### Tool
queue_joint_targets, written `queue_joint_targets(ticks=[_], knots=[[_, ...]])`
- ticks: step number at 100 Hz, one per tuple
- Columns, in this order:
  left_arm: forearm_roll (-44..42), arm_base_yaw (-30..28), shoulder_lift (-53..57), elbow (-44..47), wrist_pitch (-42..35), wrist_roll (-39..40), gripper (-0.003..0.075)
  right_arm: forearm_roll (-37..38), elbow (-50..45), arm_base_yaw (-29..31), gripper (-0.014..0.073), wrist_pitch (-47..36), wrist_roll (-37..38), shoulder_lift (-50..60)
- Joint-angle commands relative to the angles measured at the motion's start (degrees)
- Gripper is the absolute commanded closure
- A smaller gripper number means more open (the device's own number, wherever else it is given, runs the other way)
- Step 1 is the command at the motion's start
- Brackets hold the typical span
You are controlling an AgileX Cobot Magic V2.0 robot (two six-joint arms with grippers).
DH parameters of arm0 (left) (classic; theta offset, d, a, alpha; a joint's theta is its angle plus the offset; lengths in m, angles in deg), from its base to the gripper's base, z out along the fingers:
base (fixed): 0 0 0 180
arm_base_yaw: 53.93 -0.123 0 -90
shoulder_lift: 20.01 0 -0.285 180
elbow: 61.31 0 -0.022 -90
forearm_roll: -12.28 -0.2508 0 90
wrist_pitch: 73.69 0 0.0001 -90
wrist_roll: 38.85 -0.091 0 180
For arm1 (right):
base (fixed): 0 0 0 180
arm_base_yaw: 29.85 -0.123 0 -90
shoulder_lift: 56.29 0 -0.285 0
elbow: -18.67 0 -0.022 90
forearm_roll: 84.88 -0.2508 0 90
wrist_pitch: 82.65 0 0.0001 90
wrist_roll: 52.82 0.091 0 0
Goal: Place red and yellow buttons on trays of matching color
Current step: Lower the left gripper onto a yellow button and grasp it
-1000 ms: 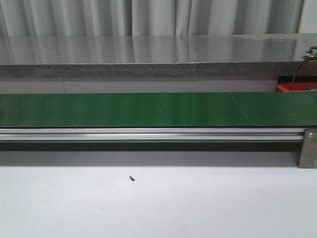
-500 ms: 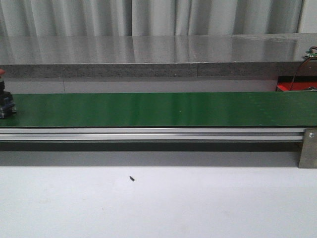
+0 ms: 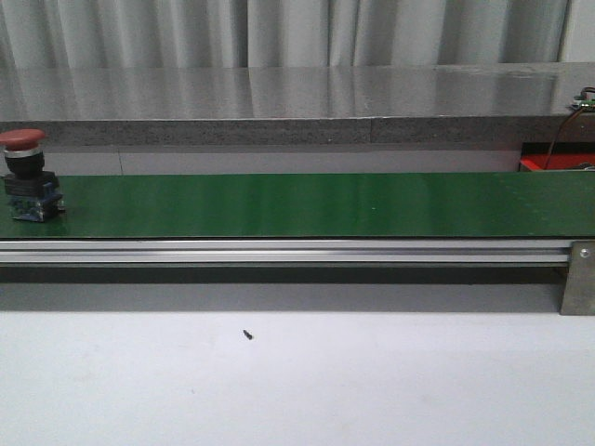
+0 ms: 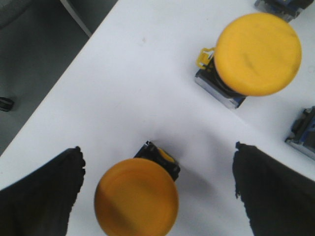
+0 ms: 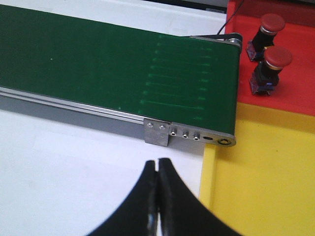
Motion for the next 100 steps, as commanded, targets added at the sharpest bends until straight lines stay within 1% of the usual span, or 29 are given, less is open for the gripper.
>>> queue_joint_targets(ticks=[1, 24, 72, 81, 100], knots=[[0.0, 0.2, 3.0, -1.7, -3.0, 0.5, 0.0125, -1.0, 1.5, 0.0, 0.0661, -3.3, -0.5, 0.2], [0.0, 0.2, 2.1, -1.7, -3.0, 0.5, 0.0208, -1.0, 1.5, 0.0, 0.0661, -3.3, -0.5, 0.2], [0.5, 0.2, 0.6, -1.7, -1.0, 0.5, 0.0215, -1.0, 1.5, 0.0, 0.0661, -3.3, -0.5, 0.2], [0.6, 0.2, 0.6, -1.7, -1.0, 0.5, 0.027, -1.0, 1.5, 0.0, 0.0661, -3.3, -0.5, 0.2], [0.6, 0.2, 0.6, -1.7, -0.7, 0.5, 0.0453, -1.0, 1.5, 0.0, 0.0661, -3.3, -0.5, 0.2]])
